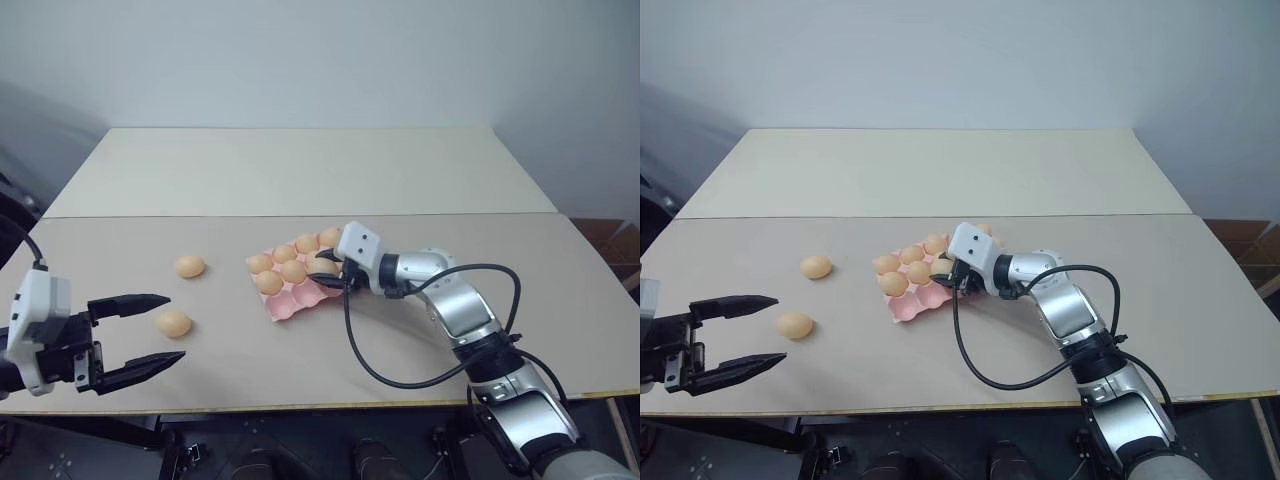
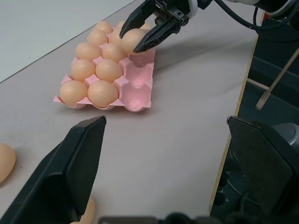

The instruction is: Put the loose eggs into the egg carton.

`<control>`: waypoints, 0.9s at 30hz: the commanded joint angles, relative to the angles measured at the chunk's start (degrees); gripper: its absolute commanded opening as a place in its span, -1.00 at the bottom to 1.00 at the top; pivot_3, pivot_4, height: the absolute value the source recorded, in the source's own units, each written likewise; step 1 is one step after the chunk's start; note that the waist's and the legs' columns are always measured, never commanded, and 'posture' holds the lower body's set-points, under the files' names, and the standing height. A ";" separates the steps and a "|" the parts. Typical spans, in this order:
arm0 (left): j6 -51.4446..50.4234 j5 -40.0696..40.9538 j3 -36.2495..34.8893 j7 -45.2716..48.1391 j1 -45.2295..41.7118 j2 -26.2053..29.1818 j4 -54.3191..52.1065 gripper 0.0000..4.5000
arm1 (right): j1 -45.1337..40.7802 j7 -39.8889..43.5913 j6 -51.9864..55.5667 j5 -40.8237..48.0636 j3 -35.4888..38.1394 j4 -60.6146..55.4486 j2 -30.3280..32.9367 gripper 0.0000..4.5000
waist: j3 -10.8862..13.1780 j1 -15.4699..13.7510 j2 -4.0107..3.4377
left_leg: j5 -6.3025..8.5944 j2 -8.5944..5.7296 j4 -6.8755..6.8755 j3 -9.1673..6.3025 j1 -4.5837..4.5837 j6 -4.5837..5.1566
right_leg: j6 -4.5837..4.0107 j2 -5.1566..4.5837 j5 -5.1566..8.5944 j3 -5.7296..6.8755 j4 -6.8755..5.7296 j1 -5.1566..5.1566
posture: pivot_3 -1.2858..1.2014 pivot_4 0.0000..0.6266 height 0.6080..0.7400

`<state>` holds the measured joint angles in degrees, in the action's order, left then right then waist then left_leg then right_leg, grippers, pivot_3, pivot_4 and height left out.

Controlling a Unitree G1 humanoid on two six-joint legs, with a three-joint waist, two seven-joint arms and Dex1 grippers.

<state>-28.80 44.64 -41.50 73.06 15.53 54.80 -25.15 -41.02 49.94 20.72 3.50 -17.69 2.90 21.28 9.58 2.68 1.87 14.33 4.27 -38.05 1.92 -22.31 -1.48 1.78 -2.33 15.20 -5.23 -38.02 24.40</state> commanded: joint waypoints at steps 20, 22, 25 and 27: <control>2.25 -2.92 -7.48 2.15 1.64 1.16 5.81 1.00 | 12.64 26.97 -1.33 26.74 27.22 -12.38 25.76 0.99 | 0.02 -0.30 0.03 | 0.01 0.00 0.00 0.00 0.03 0.01 | 0.01 -0.01 0.01 0.03 0.12 -0.10 | 0.03 -0.52 1.00; 2.36 -3.17 -7.51 2.33 1.96 0.96 5.97 1.00 | 14.85 32.00 0.41 31.35 30.03 -12.98 28.93 0.99 | 0.02 -0.09 0.04 | 0.01 0.00 0.00 0.00 0.05 0.01 | 0.01 0.00 0.01 0.03 0.08 -0.10 | 0.03 -0.52 1.00; 2.43 -3.36 -7.03 2.14 1.82 0.80 6.14 1.00 | 16.37 32.79 0.38 32.17 30.38 -13.29 30.77 0.99 | 0.02 0.37 0.04 | 0.01 0.00 0.01 0.01 0.20 0.02 | 0.01 0.00 0.01 -0.04 0.04 -0.18 | 0.03 -0.52 1.00; 2.87 -4.53 -5.99 1.69 1.89 0.76 6.73 1.00 | 16.85 31.65 -0.19 31.41 29.66 -13.52 30.71 0.99 | 0.02 0.50 0.04 | 0.01 0.00 0.01 0.01 0.27 0.02 | 0.01 0.01 0.01 -0.04 0.04 -0.25 | 0.03 -0.52 1.00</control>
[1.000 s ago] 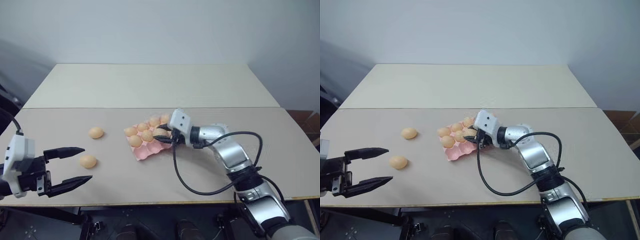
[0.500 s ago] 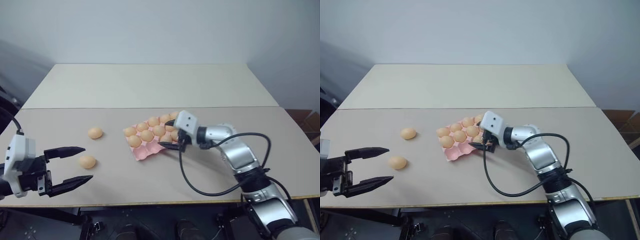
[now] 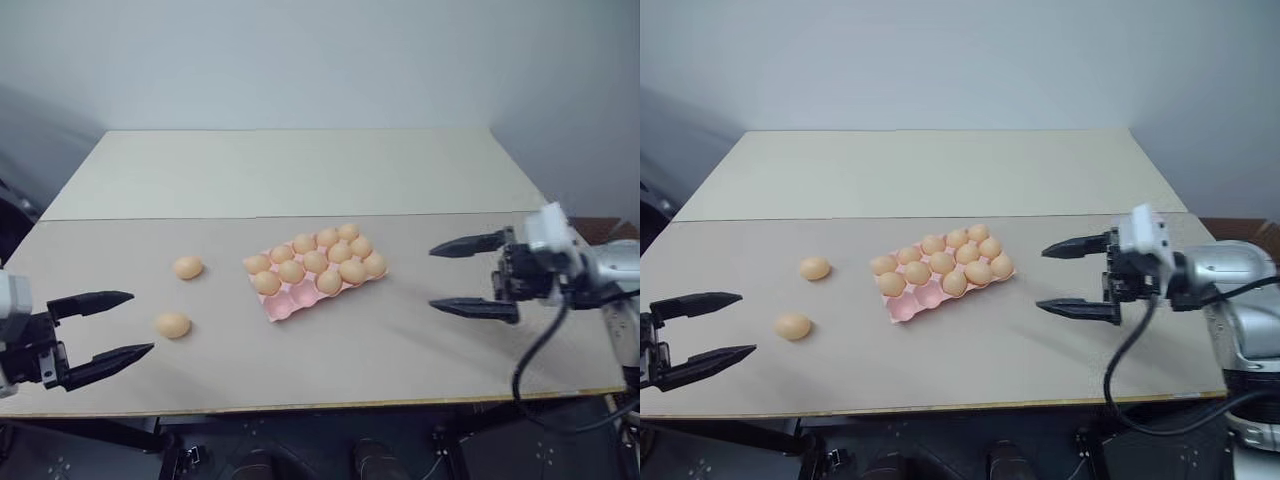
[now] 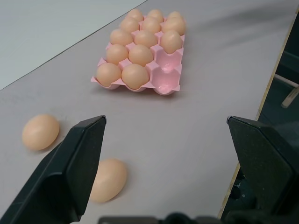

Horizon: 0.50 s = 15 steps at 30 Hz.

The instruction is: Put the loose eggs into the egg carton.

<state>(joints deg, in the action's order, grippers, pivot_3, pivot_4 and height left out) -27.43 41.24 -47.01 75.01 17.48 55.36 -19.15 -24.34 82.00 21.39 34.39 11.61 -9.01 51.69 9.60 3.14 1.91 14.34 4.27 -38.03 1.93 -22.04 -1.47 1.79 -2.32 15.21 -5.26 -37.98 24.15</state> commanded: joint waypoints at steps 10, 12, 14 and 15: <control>6.71 -8.70 -0.18 1.36 2.14 1.68 10.81 1.00 | 0.83 -3.22 -3.07 -2.82 -2.24 -2.13 0.18 0.99 | 0.01 -0.08 0.00 | 0.00 -0.01 0.02 0.02 -0.16 0.00 | 0.01 -0.01 0.01 0.00 0.06 0.15 | 0.03 -0.52 1.00; 7.87 -9.71 1.06 1.28 1.55 1.90 11.70 1.00 | 0.80 -3.46 -3.33 -3.07 -2.48 -2.13 0.06 0.99 | 0.01 -0.39 0.00 | 0.00 0.00 0.02 0.02 -0.15 0.00 | 0.01 -0.01 0.01 0.02 0.04 0.14 | 0.03 -0.52 1.00; 9.71 -11.89 4.05 0.56 0.61 1.92 11.79 1.00 | 0.88 -3.77 -3.47 -3.08 -2.71 -2.39 -0.09 0.99 | 0.00 -0.62 0.00 | 0.00 0.00 0.02 0.02 -0.13 0.00 | 0.01 -0.01 0.01 0.02 0.04 0.12 | 0.03 -0.52 1.00; 11.13 -13.66 6.01 -0.36 0.00 1.89 11.89 1.00 | 0.90 -4.00 -3.51 -3.08 -2.84 -2.55 -0.19 0.99 | 0.01 -0.83 -0.01 | 0.00 0.00 0.02 0.02 -0.13 -0.01 | 0.01 -0.01 0.01 0.02 0.04 0.12 | 0.03 -0.52 1.00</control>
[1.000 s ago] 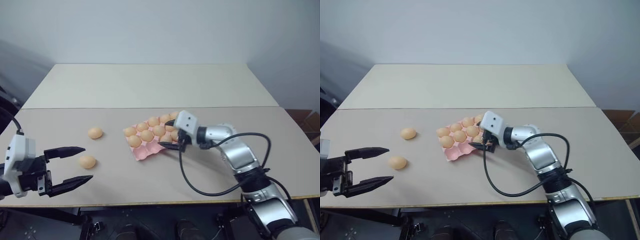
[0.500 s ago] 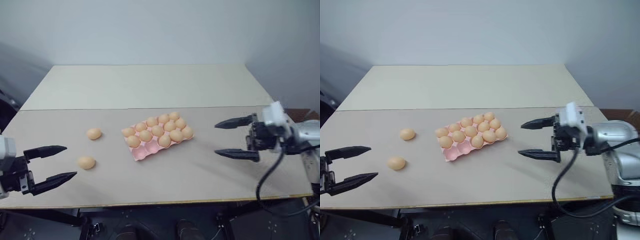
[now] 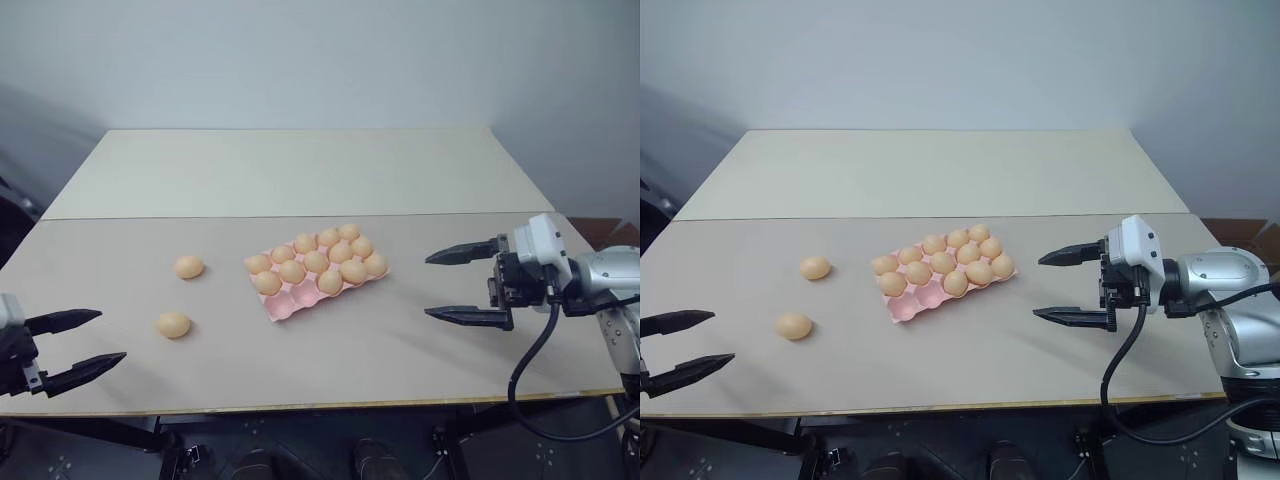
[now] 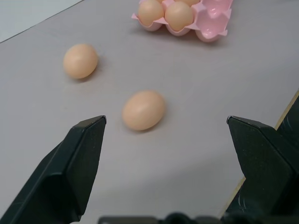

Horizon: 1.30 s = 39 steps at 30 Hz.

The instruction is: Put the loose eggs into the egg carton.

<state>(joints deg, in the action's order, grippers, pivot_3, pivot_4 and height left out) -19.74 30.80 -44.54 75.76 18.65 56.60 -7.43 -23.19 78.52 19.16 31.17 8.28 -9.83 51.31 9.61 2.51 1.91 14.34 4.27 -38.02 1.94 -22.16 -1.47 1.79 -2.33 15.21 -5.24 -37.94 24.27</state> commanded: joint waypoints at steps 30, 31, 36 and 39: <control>9.73 -8.26 31.86 -7.23 -30.69 -5.02 9.12 -0.07 | 0.90 -4.38 -0.70 2.07 1.12 -5.64 0.22 1.00 | 0.00 -0.48 0.00 | -0.01 -0.01 -0.04 -0.02 -0.12 0.00 | 0.04 0.00 -0.03 0.01 -0.06 0.02 | 0.03 -0.52 1.00; 9.28 -7.39 32.39 -7.51 -31.75 -5.79 7.66 -0.07 | 0.68 -4.46 -0.88 1.89 0.88 -5.42 0.07 1.00 | 0.00 -0.63 0.00 | -0.01 -0.01 -0.05 -0.03 -0.11 0.00 | 0.04 0.00 -0.03 0.02 -0.07 0.01 | 0.03 -0.52 1.00; 8.42 -10.14 41.34 -13.86 -40.55 -16.30 5.11 -0.07 | -0.94 -5.47 -1.64 0.89 -0.31 -4.18 -0.90 1.00 | -0.01 -1.67 -0.02 | -0.01 -0.07 -0.11 -0.06 -0.07 0.00 | 0.07 -0.01 -0.05 0.00 -0.05 -0.10 | 0.03 -0.52 1.00; 9.47 -13.54 45.79 -16.00 -44.55 -21.03 7.68 -0.07 | -1.29 -6.05 -1.76 0.45 -0.73 -4.17 -1.26 1.00 | -0.01 -1.83 -0.02 | -0.01 -0.11 -0.26 -0.13 -0.17 0.00 | 0.10 0.00 -0.08 0.00 -0.05 -0.08 | 0.03 -0.52 1.00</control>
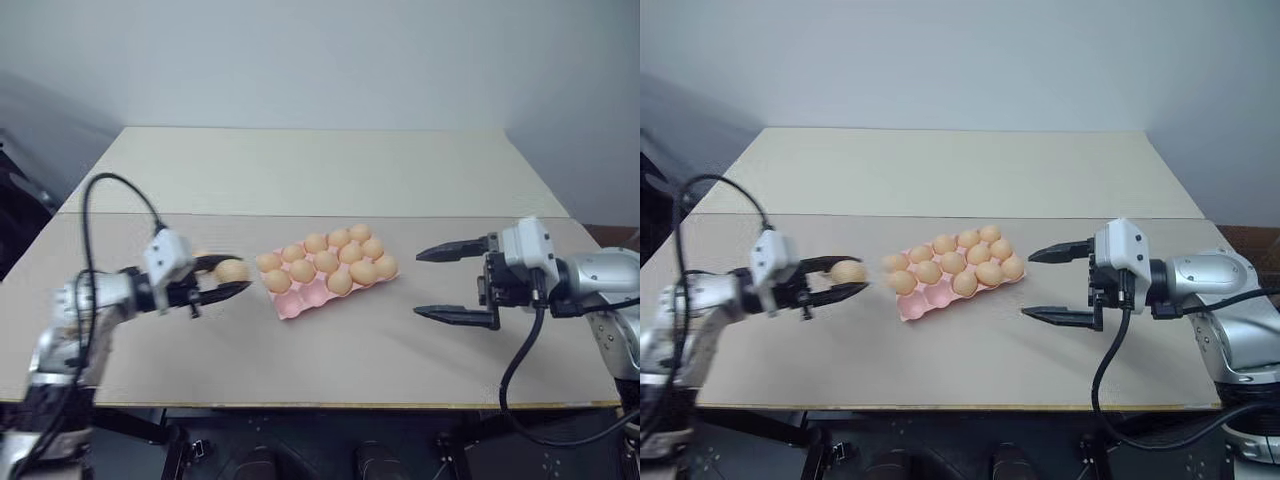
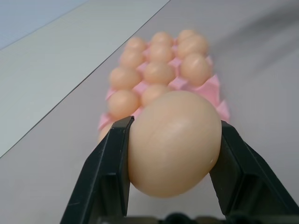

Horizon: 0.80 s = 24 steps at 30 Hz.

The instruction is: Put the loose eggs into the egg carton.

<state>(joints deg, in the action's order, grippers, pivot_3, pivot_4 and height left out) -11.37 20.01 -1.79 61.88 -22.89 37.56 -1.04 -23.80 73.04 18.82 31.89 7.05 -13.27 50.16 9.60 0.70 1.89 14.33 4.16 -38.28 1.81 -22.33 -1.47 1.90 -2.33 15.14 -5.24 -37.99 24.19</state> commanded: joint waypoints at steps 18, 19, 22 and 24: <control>3.79 -6.26 8.89 -1.86 -11.44 -11.58 9.03 0.98 | 3.18 -5.24 0.04 0.41 2.77 -5.05 0.44 1.00 | 0.00 0.12 0.00 | 0.00 -0.08 -0.20 -0.09 -0.08 0.01 | 0.08 -0.01 -0.04 -0.04 0.00 -0.03 | 0.03 -0.52 1.00; 3.57 -6.12 8.28 -2.13 -11.34 -11.10 8.22 0.98 | 3.25 -5.32 0.01 0.49 2.78 -5.09 0.45 1.00 | 0.00 0.14 0.00 | 0.00 -0.08 -0.20 -0.10 -0.09 0.01 | 0.08 -0.01 -0.04 -0.05 0.00 -0.03 | 0.03 -0.52 1.00; 2.06 -4.16 5.57 -1.87 -10.76 -8.97 5.31 0.98 | 3.36 -5.48 -0.03 0.73 2.76 -5.12 0.44 1.00 | 0.00 0.18 0.01 | 0.00 -0.08 -0.20 -0.10 -0.09 0.02 | 0.08 -0.01 -0.04 -0.05 0.01 -0.02 | 0.03 -0.52 1.00; -0.74 -0.62 1.63 -1.19 -9.72 -5.90 2.08 0.98 | 3.39 -5.48 -0.06 0.81 2.68 -5.06 0.44 1.00 | 0.01 0.36 0.01 | 0.00 -0.08 -0.21 -0.10 -0.10 0.02 | 0.08 -0.01 -0.04 -0.05 -0.01 0.00 | 0.03 -0.52 1.00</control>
<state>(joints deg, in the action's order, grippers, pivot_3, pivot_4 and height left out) -10.59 16.10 4.41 60.21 -32.73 29.48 5.10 -20.19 67.73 18.97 31.74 7.67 -16.80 49.92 9.61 1.06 1.90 14.33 4.08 -38.49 1.71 -22.43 -1.45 1.98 -2.34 15.10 -5.29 -38.00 24.19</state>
